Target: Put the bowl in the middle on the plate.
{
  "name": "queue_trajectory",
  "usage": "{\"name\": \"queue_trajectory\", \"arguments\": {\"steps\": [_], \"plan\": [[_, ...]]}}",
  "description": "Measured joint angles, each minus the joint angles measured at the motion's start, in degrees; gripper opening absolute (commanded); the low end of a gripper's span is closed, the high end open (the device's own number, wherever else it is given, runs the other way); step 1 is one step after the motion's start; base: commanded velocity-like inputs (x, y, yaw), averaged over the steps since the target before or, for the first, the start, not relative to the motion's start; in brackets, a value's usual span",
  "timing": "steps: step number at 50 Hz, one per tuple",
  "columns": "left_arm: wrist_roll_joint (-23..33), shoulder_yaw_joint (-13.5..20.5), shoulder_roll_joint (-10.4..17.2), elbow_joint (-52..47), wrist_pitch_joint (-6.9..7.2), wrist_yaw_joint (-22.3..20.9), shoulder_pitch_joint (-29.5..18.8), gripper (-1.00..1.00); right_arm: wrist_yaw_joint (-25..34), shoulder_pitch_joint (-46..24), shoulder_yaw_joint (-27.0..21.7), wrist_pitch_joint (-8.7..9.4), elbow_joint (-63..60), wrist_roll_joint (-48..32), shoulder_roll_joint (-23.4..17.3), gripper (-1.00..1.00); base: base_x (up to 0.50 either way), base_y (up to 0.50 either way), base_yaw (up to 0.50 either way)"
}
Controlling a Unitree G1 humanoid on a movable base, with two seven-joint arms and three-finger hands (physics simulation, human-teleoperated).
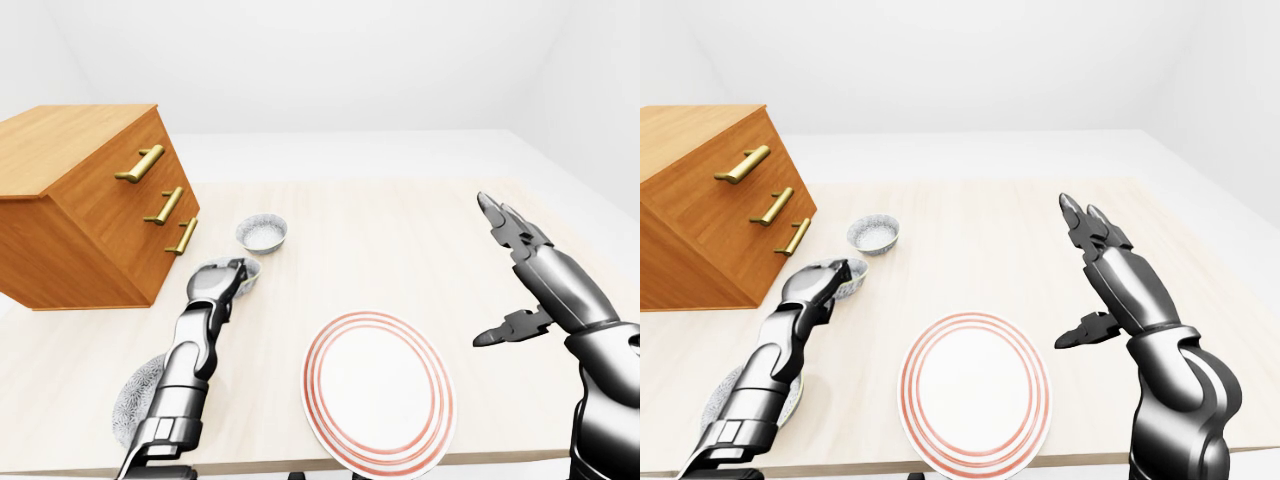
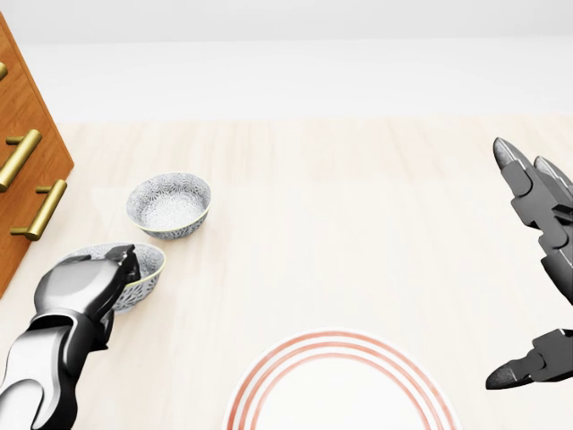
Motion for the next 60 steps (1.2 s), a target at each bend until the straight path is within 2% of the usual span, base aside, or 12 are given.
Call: {"name": "queue_trajectory", "arguments": {"steps": [11, 26, 31, 42, 48, 50, 60], "plan": [[-0.98, 1.05, -1.11, -11.34, 0.40, -5.81, 2.99, -1.00, 0.00, -0.03, 0.06, 0.00, 0.10, -0.07, 0.02, 1.00, 0.00, 0.00, 0.00], [-0.98, 2.23, -2.90, -27.30, -0.89, -13.18, 6.87, -1.00, 0.00, -0.02, 0.01, 0.00, 0.06, -0.07, 0.00, 1.00, 0.00, 0.00, 0.00], [-1.70, 2.26, -3.93, -32.79, -2.06, -15.22, 8.54, -1.00, 0.00, -0.01, 0.00, 0.00, -0.02, -0.11, 0.00, 1.00, 0.00, 0.00, 0.00], [-3.46, 1.27, -6.03, -40.53, -6.94, -16.21, 12.39, -1.00, 0.00, -0.10, 0.08, 0.00, 0.09, -0.17, -0.02, 1.00, 0.00, 0.00, 0.00], [-3.32, -0.13, -7.54, -43.84, -8.90, -16.81, 14.07, -1.00, 0.00, -0.06, 0.07, 0.00, 0.54, 0.03, 0.02, 1.00, 0.00, 0.00, 0.00], [-3.18, -0.64, -8.01, -44.72, -9.39, -16.99, 14.48, -1.00, 0.00, -0.03, 0.06, 0.00, 0.77, 0.14, 0.05, 1.00, 0.00, 0.00, 0.00], [-2.04, -3.45, -9.94, -47.86, -9.39, -17.48, 16.20, -1.00, 0.00, 0.24, -0.03, 0.00, 2.03, 0.82, 0.16, 1.00, 0.00, 0.00, 0.00]]}}
